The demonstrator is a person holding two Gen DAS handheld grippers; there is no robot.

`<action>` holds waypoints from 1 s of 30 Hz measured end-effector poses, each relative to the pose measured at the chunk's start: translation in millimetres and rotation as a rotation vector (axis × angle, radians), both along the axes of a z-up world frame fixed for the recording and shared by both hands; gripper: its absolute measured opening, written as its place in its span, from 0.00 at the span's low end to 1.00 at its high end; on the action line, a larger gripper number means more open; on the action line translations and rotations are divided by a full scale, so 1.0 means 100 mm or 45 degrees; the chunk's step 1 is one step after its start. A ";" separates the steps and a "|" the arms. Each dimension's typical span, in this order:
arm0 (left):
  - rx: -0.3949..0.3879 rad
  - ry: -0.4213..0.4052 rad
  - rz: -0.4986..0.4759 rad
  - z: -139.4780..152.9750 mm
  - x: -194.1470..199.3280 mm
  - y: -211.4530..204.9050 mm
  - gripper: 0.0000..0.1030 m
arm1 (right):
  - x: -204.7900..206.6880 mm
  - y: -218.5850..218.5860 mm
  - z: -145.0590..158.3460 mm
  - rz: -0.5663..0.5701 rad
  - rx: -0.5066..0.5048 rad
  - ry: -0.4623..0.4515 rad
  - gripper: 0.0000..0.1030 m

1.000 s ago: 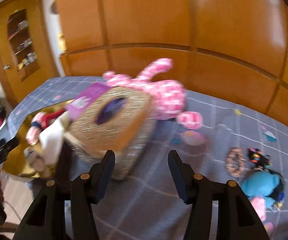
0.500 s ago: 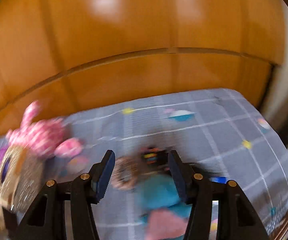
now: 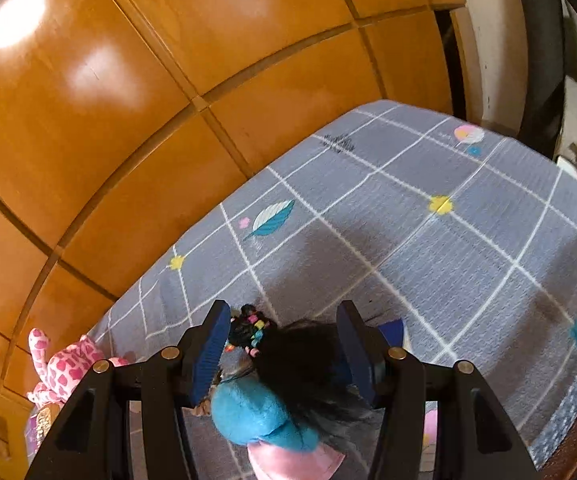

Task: Organize soft objects
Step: 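Move both tools back toward the brown scrunchie and black hair ties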

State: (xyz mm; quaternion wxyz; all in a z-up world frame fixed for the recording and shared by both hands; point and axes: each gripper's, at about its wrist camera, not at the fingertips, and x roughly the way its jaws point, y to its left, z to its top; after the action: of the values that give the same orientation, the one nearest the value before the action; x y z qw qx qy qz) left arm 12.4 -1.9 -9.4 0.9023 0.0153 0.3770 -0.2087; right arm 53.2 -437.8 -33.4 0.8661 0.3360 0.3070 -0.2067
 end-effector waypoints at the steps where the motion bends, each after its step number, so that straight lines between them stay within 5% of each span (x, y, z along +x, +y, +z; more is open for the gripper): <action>1: 0.004 0.006 -0.022 -0.01 0.03 -0.09 0.79 | 0.01 -0.01 -0.01 0.007 0.019 0.002 0.54; 10: 0.073 0.098 -0.163 -0.20 0.46 -0.88 0.56 | 0.01 0.01 -0.02 0.053 0.078 -0.018 0.54; 21: 0.088 0.196 -0.194 -0.50 1.12 -1.74 0.57 | -0.02 -0.07 -0.08 0.066 0.186 -0.071 0.54; 30: 0.154 0.203 -0.213 -0.77 1.46 -2.36 0.72 | 0.00 -0.09 -0.12 0.120 0.284 -0.109 0.56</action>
State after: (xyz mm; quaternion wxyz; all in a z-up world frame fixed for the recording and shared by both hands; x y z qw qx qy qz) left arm 158.7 -237.5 -86.3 0.8463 0.0845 0.4569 -0.2606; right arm 53.1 -446.5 -45.1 0.8445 0.4239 0.3062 -0.1157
